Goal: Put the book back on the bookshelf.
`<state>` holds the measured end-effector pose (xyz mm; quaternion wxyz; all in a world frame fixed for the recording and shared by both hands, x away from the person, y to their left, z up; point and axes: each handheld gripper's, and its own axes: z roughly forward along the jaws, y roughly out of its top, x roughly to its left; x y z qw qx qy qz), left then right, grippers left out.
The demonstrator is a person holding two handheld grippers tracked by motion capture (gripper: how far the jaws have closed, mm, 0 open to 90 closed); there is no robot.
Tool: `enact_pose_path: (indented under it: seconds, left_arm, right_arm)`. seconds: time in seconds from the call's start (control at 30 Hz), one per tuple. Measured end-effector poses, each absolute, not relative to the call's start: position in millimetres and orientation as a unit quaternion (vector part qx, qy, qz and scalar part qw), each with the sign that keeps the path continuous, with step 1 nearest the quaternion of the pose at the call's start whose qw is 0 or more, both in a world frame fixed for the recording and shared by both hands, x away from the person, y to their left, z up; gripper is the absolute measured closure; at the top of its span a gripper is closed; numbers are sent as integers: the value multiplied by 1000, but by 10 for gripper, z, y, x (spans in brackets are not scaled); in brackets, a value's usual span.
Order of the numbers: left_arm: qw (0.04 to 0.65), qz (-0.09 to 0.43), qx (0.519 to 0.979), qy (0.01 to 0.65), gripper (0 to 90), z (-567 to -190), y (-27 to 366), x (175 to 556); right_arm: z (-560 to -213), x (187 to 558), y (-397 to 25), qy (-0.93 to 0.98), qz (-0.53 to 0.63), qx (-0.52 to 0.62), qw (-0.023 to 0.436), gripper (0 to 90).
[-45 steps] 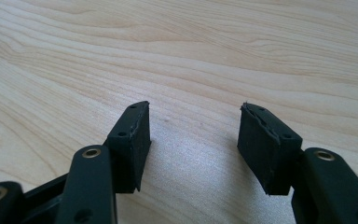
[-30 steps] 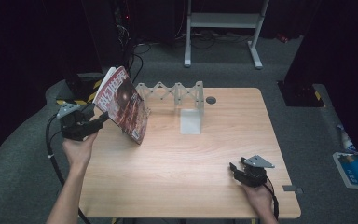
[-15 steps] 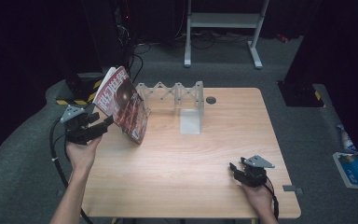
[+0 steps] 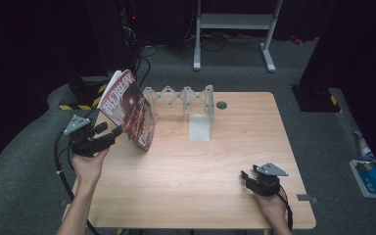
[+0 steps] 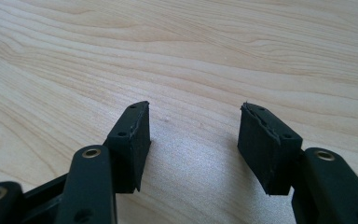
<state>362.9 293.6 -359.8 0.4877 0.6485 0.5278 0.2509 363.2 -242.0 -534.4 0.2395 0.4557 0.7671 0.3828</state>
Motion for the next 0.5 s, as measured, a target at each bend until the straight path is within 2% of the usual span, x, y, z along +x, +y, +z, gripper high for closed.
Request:
enact_pose_path:
  seconds: [0.5]
  left_arm:
    - [499, 229, 661, 512, 350, -3680, 2761, 3563]
  right_arm:
    - [-5344, 3632, -2419, 767, 382, 456, 240, 436]
